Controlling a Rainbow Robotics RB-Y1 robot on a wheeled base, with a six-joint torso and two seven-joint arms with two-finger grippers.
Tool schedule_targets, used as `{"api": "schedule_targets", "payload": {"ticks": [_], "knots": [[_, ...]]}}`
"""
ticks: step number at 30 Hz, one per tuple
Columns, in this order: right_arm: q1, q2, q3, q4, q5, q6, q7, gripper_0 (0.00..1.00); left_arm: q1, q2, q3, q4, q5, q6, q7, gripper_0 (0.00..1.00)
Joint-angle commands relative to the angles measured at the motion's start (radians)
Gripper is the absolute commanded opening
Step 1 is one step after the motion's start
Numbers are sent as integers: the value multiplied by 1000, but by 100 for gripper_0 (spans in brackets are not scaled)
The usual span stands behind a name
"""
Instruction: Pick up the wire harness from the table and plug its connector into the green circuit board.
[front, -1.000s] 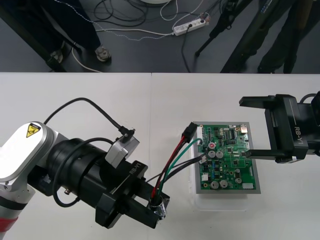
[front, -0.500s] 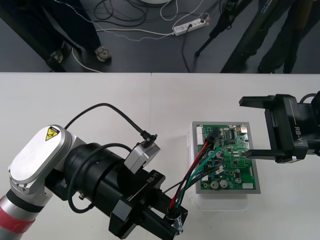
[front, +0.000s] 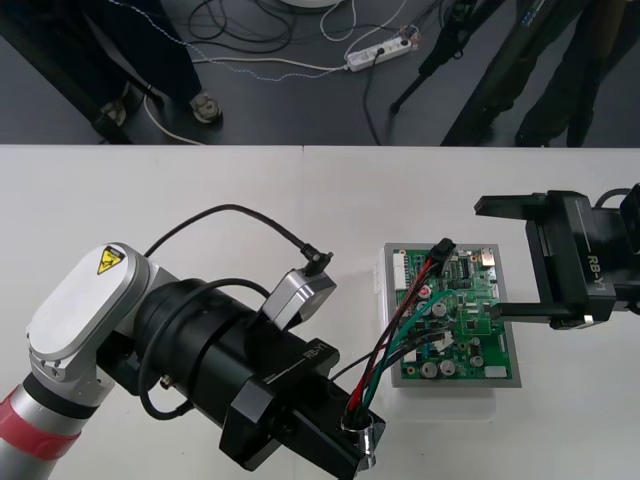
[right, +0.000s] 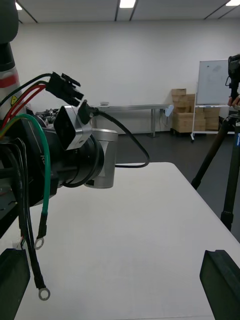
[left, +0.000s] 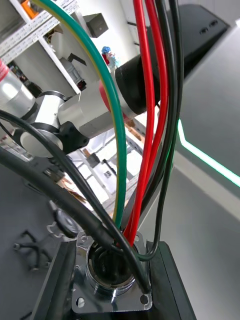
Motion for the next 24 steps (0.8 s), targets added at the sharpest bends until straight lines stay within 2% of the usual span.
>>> {"api": "schedule_targets", "payload": {"ticks": [1,10,18,24], "knots": [[-24,-78,18,-35,-31,1,-47,100,-43,-41,2,-34,17,-33,39,0],[-52,-110,22,-4,-68,1,-60,100,-57,-45,-2,-34,18,-33,79,0],[-99,-156,133,111,-195,1,-60,100,-60,-44,-19,-34,34,-33,111,0],[-133,-167,141,128,-214,1,-68,100,-60,-45,-19,-34,37,-33,124,0]]}}
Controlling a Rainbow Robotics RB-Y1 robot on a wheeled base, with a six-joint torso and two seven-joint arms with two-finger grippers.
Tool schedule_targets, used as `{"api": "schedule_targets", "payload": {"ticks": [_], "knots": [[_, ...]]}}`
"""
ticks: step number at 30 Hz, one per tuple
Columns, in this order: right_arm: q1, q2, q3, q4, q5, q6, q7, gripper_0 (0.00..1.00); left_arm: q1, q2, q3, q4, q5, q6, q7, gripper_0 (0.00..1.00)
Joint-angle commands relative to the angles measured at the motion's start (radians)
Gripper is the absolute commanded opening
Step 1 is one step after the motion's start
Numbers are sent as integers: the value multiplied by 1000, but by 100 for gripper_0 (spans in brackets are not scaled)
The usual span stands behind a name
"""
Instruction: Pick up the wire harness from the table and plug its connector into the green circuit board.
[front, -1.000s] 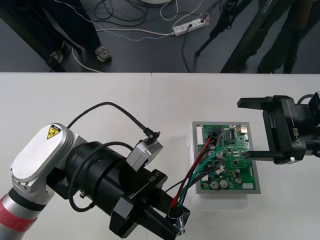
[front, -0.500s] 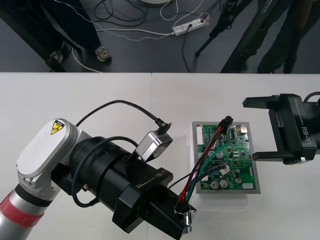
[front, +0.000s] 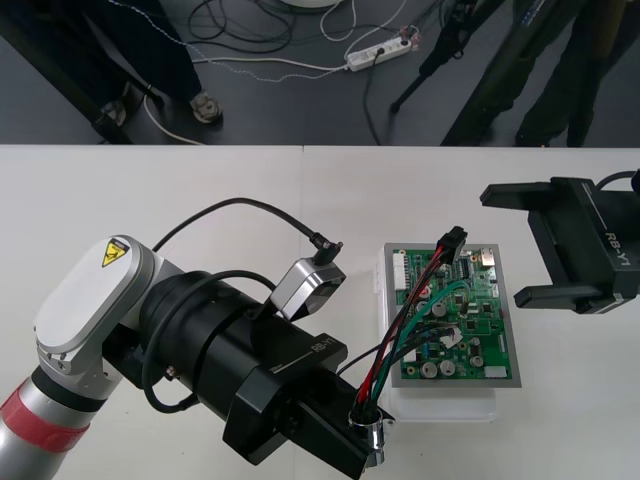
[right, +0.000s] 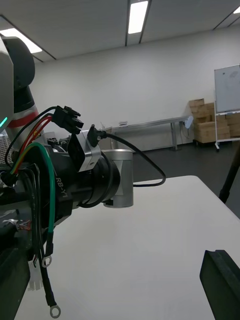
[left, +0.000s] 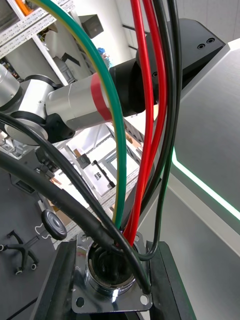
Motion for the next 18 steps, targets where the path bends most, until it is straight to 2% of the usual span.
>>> {"api": "schedule_targets", "payload": {"ticks": [1,13,18], "knots": [[-66,-41,18,13,-19,1,-37,100,-38,-25,-19,-34,20,-33,79,0],[-144,-49,169,84,-134,1,-48,100,-38,-27,-19,-34,20,-33,98,0],[-165,-43,191,84,-146,1,-54,100,-38,-29,-19,-34,21,-33,98,0]]}}
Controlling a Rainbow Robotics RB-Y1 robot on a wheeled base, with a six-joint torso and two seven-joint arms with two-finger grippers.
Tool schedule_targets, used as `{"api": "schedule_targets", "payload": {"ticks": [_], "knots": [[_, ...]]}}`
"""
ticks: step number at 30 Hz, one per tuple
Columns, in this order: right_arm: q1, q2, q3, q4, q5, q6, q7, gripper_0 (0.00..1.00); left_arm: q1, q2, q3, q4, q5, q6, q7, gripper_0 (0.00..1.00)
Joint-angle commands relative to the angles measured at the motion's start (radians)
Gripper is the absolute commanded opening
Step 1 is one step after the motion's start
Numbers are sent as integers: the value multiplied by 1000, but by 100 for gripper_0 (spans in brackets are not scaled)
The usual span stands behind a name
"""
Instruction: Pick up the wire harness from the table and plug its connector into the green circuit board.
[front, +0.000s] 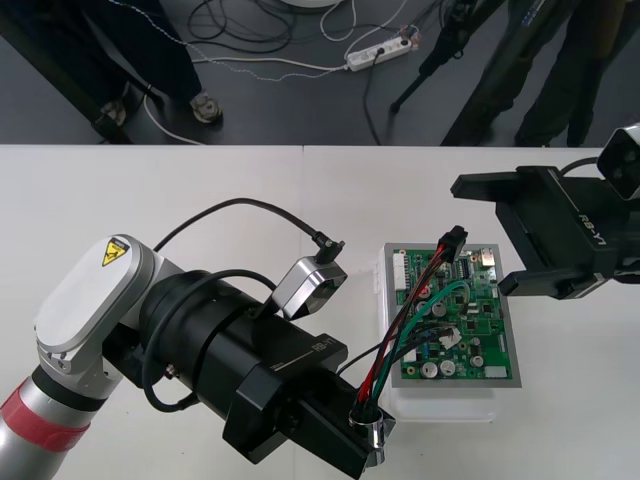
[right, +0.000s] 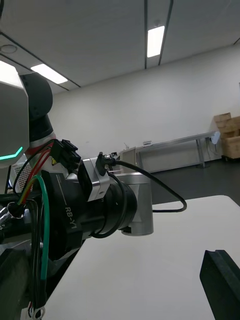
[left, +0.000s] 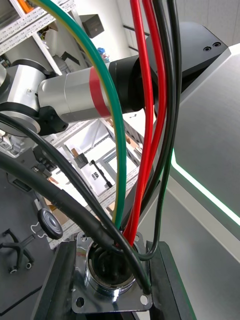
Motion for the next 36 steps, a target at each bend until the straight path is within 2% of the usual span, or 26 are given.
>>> {"api": "schedule_targets", "payload": {"ticks": [1,12,23,27,36], "knots": [[-55,-30,31,-6,-23,1,-55,100,-35,-28,-19,-32,19,-33,72,0],[-83,-26,164,-20,-153,1,-77,100,-35,-28,-19,-34,19,-33,72,0],[-87,-24,184,-81,-179,1,-110,100,-34,-28,-19,-34,23,-33,72,0],[-87,-21,226,-123,-241,1,-178,100,-35,-28,-19,-34,23,-33,72,0],[-89,16,227,-143,-254,1,-253,100,-35,-28,-19,-34,23,-33,72,0]]}}
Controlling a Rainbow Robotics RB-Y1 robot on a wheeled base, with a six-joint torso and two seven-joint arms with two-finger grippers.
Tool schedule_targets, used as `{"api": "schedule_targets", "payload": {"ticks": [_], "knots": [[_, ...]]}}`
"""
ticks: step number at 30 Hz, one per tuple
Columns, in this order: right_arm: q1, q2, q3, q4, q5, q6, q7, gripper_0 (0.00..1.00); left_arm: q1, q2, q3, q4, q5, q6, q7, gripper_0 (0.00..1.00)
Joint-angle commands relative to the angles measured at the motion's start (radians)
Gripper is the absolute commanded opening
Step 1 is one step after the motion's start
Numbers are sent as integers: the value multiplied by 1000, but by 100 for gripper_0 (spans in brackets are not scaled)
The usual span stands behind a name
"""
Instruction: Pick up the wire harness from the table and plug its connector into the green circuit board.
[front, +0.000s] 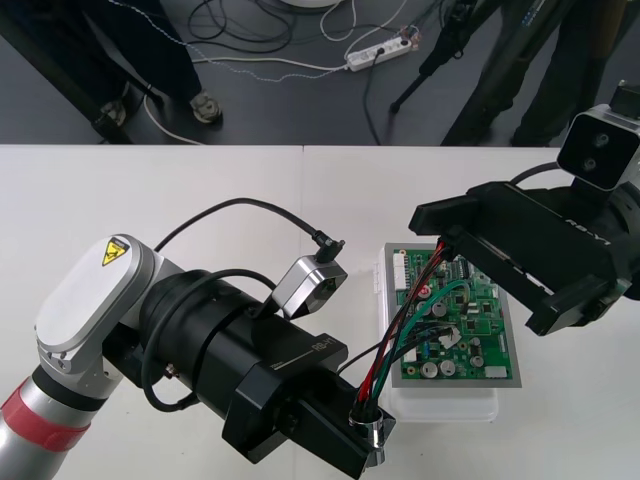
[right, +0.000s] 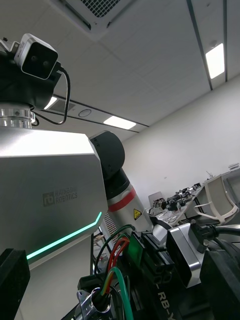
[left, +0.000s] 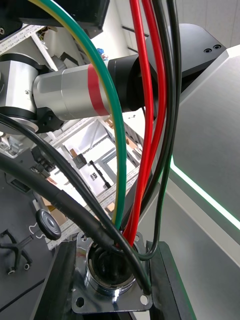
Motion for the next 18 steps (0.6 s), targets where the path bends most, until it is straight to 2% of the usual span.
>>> {"api": "schedule_targets", "payload": {"ticks": [1,18], "knots": [[-35,21,8,-28,-15,1,-40,100,-35,-27,-19,-34,18,-33,67,0],[-35,45,28,-32,-38,1,-81,100,-33,-30,-19,-34,24,-33,67,0]]}}
